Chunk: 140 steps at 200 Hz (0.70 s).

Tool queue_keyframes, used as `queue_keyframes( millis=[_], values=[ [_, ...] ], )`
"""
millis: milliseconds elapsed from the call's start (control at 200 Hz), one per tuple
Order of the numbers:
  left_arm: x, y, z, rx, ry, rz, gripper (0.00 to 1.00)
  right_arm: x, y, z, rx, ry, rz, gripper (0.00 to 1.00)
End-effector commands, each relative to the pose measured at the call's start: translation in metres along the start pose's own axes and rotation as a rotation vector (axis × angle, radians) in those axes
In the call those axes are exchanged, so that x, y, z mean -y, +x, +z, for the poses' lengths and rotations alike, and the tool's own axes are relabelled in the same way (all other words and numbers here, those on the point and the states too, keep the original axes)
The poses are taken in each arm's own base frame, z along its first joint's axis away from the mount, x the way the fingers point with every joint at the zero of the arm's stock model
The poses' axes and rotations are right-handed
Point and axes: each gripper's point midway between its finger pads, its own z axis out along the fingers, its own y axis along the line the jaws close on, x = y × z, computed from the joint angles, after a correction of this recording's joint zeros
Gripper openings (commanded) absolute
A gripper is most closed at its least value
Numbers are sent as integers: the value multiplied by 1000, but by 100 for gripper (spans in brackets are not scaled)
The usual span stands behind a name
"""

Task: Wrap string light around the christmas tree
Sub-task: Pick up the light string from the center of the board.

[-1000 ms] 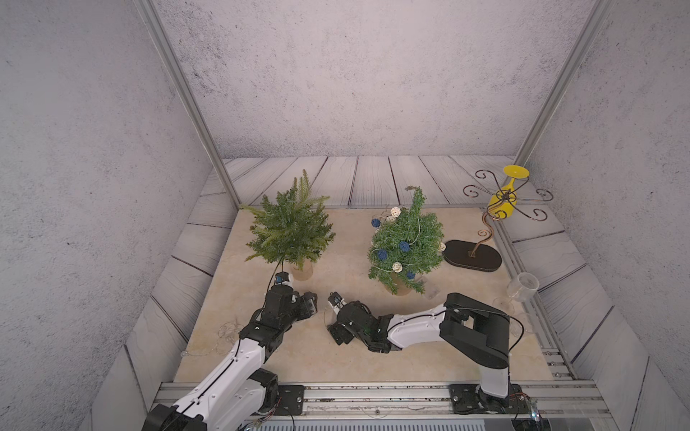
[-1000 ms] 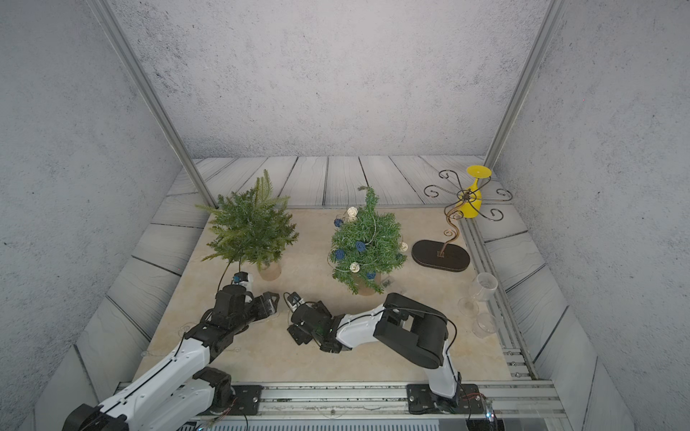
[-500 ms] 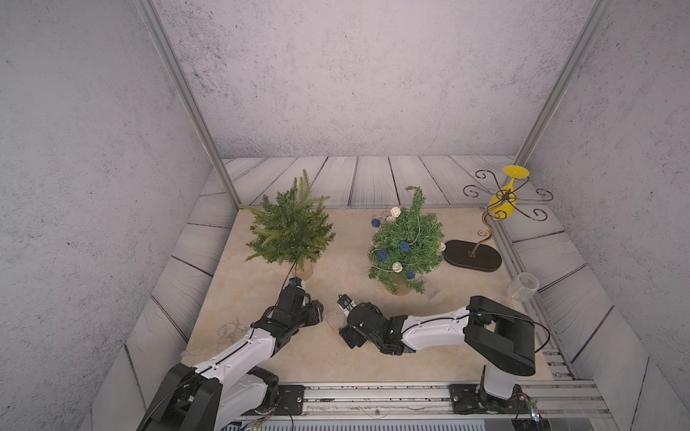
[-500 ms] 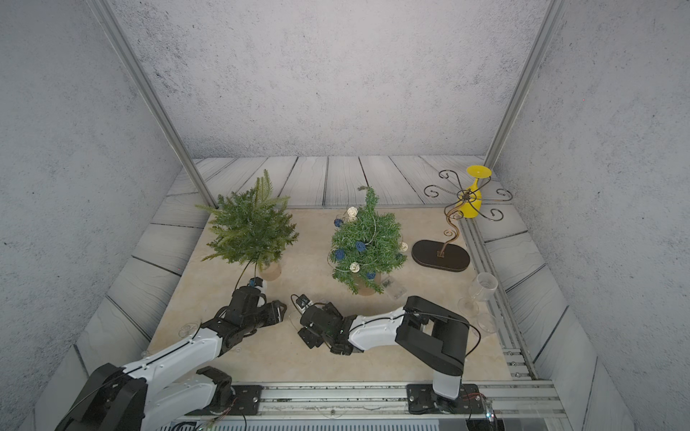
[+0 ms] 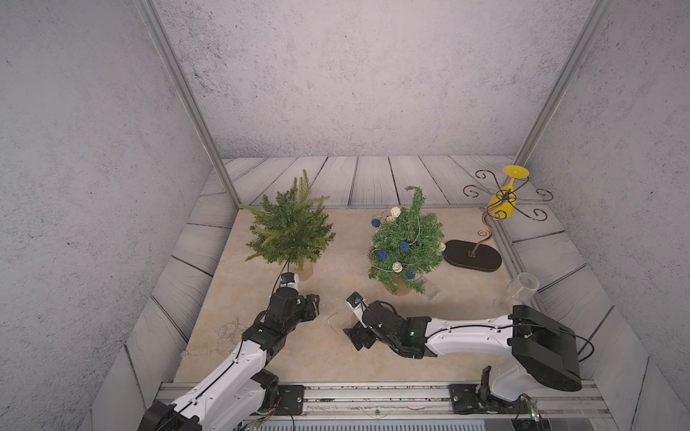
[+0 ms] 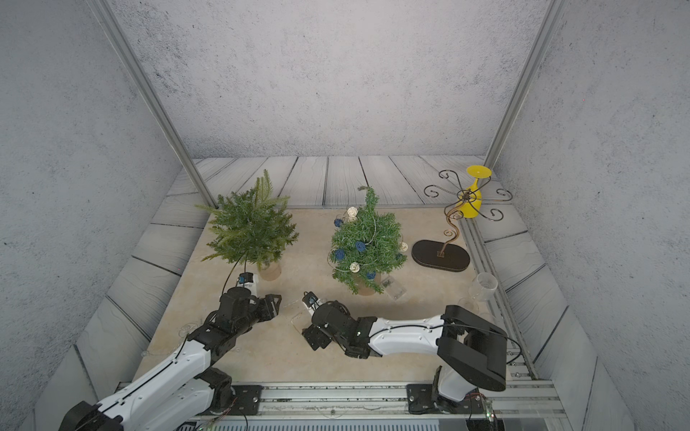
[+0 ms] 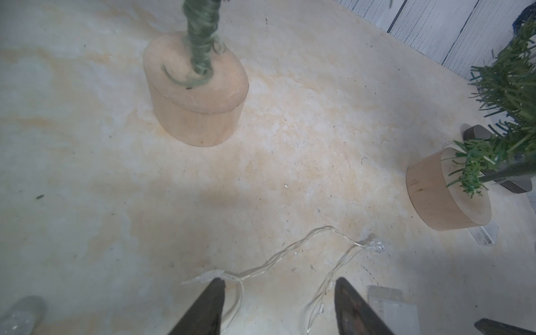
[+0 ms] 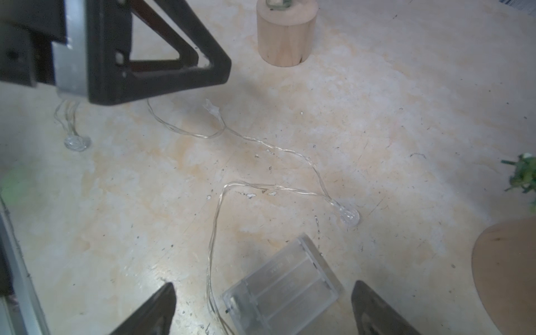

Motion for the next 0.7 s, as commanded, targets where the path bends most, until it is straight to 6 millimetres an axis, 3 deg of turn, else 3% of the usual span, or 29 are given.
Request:
queue_keyframes(
  millis=[0,190,445,575,696],
  values=[
    [-5,11,2,-33,-11,1,62,-5,12,4,-31,-25,8,92],
    [-3,7,2,-14,-1,-7,60,-22,6,3,-33,-109,-41,88],
    [5,-11,-11,33,59,-40,54,-47,11,52,-111,-156,-83,77],
    [3,-14,-15,40,62,-55,54,-36,23,75,-164,-67,-89,67],
    [2,-13,-18,46,62,-53,54,-32,38,81,-205,-48,-85,56]
  ],
)
